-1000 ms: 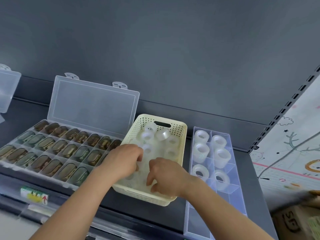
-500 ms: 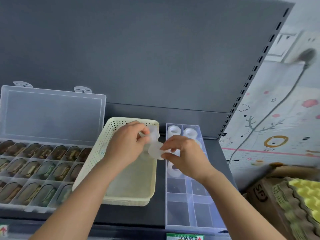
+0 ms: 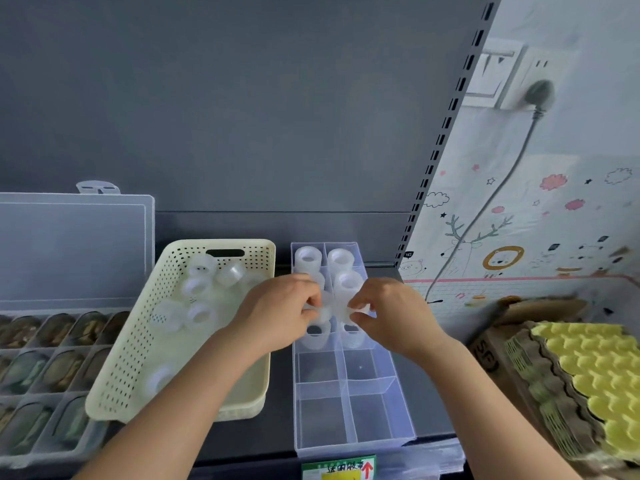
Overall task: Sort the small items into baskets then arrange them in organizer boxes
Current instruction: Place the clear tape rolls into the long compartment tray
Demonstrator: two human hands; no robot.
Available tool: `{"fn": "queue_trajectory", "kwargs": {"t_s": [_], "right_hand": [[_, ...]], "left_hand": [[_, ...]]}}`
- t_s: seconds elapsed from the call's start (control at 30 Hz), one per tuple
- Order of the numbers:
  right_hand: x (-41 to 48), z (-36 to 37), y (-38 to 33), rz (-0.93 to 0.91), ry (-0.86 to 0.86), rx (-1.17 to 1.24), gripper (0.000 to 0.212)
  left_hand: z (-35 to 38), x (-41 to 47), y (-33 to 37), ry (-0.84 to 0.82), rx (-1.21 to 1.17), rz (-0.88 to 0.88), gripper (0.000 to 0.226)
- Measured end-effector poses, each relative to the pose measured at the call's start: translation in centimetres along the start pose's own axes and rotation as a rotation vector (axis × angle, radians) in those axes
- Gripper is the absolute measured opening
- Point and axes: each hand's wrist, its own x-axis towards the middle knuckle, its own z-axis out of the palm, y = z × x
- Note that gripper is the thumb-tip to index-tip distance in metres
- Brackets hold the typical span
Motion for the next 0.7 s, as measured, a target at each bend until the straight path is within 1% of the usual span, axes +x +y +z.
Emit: {"fn": "queue_trajectory", "kwargs": {"t_s": [0.17, 0.27, 0.33, 0.4, 0.5, 0.57, 0.63, 0.7], "right_hand": [[0.2, -0.1, 0.3, 0.029, -0.097, -0.047, 0.017], [0.5, 0.6, 0.6, 0.047, -0.12, -0.058, 0.018], [0.7, 1.0, 0.7, 0.047, -0.17, -0.08, 0.014], [1.0, 1.4, 0.9, 0.024, -0.236, -0.115, 0.016], [1.4, 1.5, 1.1, 0.018, -0.271, -0.121, 0.016], [1.4, 1.4, 0.8, 0.015, -0.246, -0.108, 0.018], [1.3, 1.2, 0.0, -0.002, -0.163, -0.072, 0.021], [1.3, 0.8, -1.5, -0.072, -0.076, -0.018, 0.021]], "left_hand": [[1.7, 0.2, -0.7, -0.08, -0.008, 0.027, 0.012], [2.3, 0.2, -1.2, -0.072, -0.016, 0.036, 0.011], [2.3, 0.3, -1.3, -0.075, -0.019, 0.032, 0.011], [2.3, 0.4, -1.3, -0.089, -0.03, 0.028, 0.011], [2.3, 0.5, -1.2, -0.117, -0.014, 0.042, 0.014], [2.2, 0.3, -1.2, -0.105, -0.008, 0.052, 0.016], [1.5, -0.2, -1.4, -0.043, -0.039, 0.05, 0.016], [0.1, -0.9, -1.6, 0.021, -0.054, 0.031, 0.017]]}}
